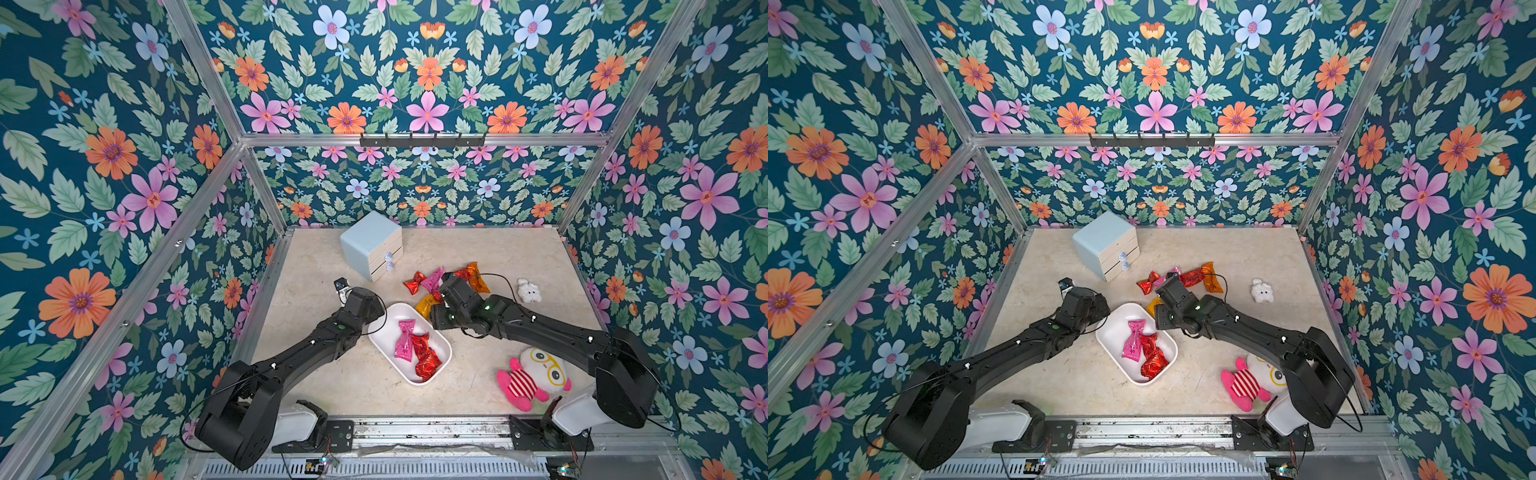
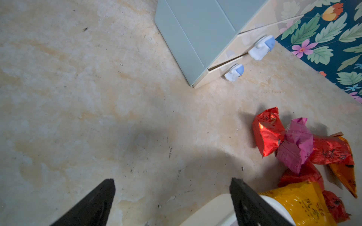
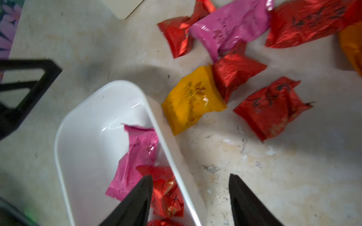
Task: Put the tea bags into the storage box
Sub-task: Pick up the tea bag from the center of the board.
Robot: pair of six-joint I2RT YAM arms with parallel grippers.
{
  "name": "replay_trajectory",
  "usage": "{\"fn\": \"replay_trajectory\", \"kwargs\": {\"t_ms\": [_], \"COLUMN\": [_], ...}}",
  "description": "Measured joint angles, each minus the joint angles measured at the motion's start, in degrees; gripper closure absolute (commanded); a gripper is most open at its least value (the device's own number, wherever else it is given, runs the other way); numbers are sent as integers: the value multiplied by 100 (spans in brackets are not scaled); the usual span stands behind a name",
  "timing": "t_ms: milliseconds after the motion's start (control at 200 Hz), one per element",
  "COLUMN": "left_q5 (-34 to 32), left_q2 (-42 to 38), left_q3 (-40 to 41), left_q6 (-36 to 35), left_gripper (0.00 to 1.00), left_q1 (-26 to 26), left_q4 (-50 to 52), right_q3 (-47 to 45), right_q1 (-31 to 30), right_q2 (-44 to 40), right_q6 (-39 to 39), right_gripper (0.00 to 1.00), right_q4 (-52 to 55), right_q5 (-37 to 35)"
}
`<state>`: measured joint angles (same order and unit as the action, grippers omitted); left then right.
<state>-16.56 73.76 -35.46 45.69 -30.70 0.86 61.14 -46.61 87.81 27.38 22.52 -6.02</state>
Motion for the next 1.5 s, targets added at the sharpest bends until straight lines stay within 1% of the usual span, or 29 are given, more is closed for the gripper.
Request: {"fn": "replay_trajectory", "kwargs": {"t_ms": [180, 230, 315, 360, 435, 590, 775, 890, 1000, 1065, 1185, 1255, 1410, 1500], "left_q5": [22, 37, 68, 85, 103, 142, 157, 138, 116, 107, 81, 74, 50, 28], "left_q2": [-35, -35, -33, -33, -28, 44, 63, -13, -96, -136, -155, -155, -129, -133], "left_q3": [22, 28, 39, 55, 103, 136, 136, 153, 214, 245, 260, 258, 188, 157], "left_q6": [-4, -4, -4, -4, -4, 0, -2, -2, 0, 24, 39, 39, 37, 37], "left_gripper": [2, 2, 2, 2, 2, 2, 2, 2, 2, 2, 2, 2, 2, 2], "left_q1": [0, 0, 0, 0, 0, 0, 0, 0, 0, 0, 0, 0, 0, 0], "left_q4": [2, 2, -2, -4, -11, -39, -85, -90, -85, -79, -70, -61, -11, 9], "right_q3": [-109, -188, -321, -380, -422, -415, -146, 122, 315, 354, 345, 319, 243, 192], "right_q1": [922, 1119, 1403, 1504, 1565, 1576, 1580, 1582, 1587, 1589, 1591, 1593, 1591, 1593], "right_q2": [57, 81, 173, 236, 372, 732, 1322, 1650, 1878, 1943, 1987, 1980, 1845, 1648], "right_q6": [208, 286, 302, 334, 361, 363, 363, 352, 293, 273, 249, 247, 184, 149], "right_gripper": [39, 40, 40, 38, 35, 31, 31, 32, 38, 44, 61, 69, 78, 80], "right_q4": [-186, -310, -485, -551, -608, -734, -841, -907, -949, -1005, -1069, -1095, -1073, -962], "right_q5": [-85, 20, 208, 256, 328, 433, 409, 365, 330, 319, 323, 323, 321, 306]}}
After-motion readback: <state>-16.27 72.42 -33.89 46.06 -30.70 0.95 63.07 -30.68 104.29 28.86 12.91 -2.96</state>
